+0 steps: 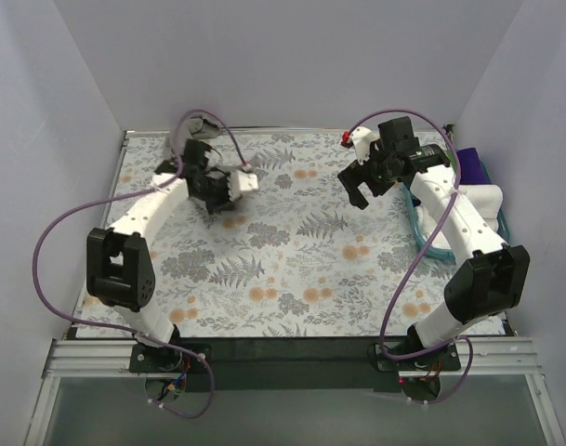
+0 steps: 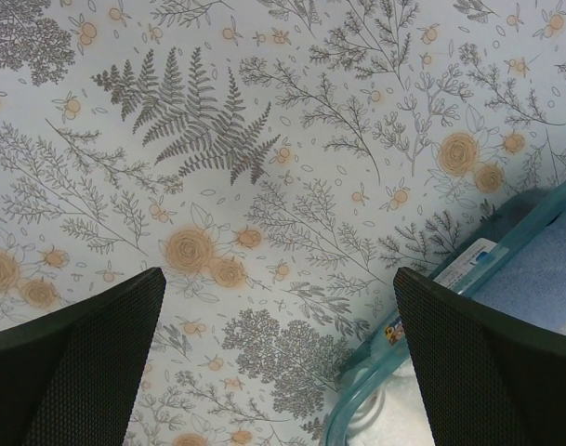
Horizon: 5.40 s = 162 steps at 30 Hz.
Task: Roll the towels
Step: Move the towel to the center of the board, then flatten the towel
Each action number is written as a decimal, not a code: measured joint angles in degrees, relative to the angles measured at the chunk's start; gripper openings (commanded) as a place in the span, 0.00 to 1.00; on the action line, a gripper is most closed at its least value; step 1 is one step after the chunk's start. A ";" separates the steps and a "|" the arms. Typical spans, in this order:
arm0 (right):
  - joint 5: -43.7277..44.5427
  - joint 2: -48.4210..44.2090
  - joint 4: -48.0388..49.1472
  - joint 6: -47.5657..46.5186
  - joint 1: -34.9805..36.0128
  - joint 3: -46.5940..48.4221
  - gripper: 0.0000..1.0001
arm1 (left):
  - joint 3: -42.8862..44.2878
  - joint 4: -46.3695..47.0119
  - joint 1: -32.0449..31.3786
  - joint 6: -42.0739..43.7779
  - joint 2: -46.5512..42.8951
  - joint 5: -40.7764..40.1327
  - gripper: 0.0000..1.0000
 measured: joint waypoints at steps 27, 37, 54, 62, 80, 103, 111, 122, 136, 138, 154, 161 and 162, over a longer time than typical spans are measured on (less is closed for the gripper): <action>-5.44 16.41 2.95 1.99 10.86 -1.31 0.48 | 13.29 1.20 3.54 -27.63 20.76 -3.98 0.42; 2.82 26.69 7.65 5.79 13.09 -1.81 0.47 | 15.61 6.69 2.27 -31.26 26.14 -21.20 0.23; 12.28 27.04 7.26 3.34 11.08 -2.36 0.46 | 2.86 4.90 8.55 -27.41 9.62 -20.81 0.45; 12.68 27.04 7.17 2.67 11.10 -2.38 0.46 | 15.43 8.48 -5.90 -31.34 21.03 -23.56 0.45; 16.74 27.41 6.88 2.56 10.97 -2.38 0.45 | 16.61 11.98 -4.42 -30.60 29.86 -44.24 0.04; 24.61 31.74 4.50 -4.72 7.19 3.78 0.62 | -18.23 -5.53 24.48 -35.26 -2.34 -18.93 0.58; 9.99 23.87 -1.14 -6.51 7.58 4.13 0.55 | -16.13 -13.22 26.62 -27.23 -7.32 -2.25 0.64; -2.99 14.84 -5.64 -6.19 20.90 -8.83 0.50 | -11.39 -8.24 23.50 -27.39 -8.48 -3.10 0.63; 1.36 15.58 -6.86 -7.50 22.84 -19.19 0.02 | -19.02 -1.68 18.93 -32.24 -3.74 -14.53 0.24; 1.92 13.16 -7.61 -8.79 22.84 -21.16 0.01 | -19.85 -1.14 18.93 -32.83 -1.46 -16.24 0.15; 10.95 1.77 -12.76 -21.42 21.14 -26.80 0.18 | -21.11 -3.98 20.74 -33.62 -7.80 -19.85 0.00; 12.17 7.28 -13.86 -21.97 18.51 -20.92 0.29 | -25.86 -6.91 23.91 -34.45 -14.10 -20.94 0.00; 12.22 7.74 -14.47 -21.84 18.14 -20.35 0.36 | -25.99 -7.52 24.17 -34.29 -14.23 -21.05 0.05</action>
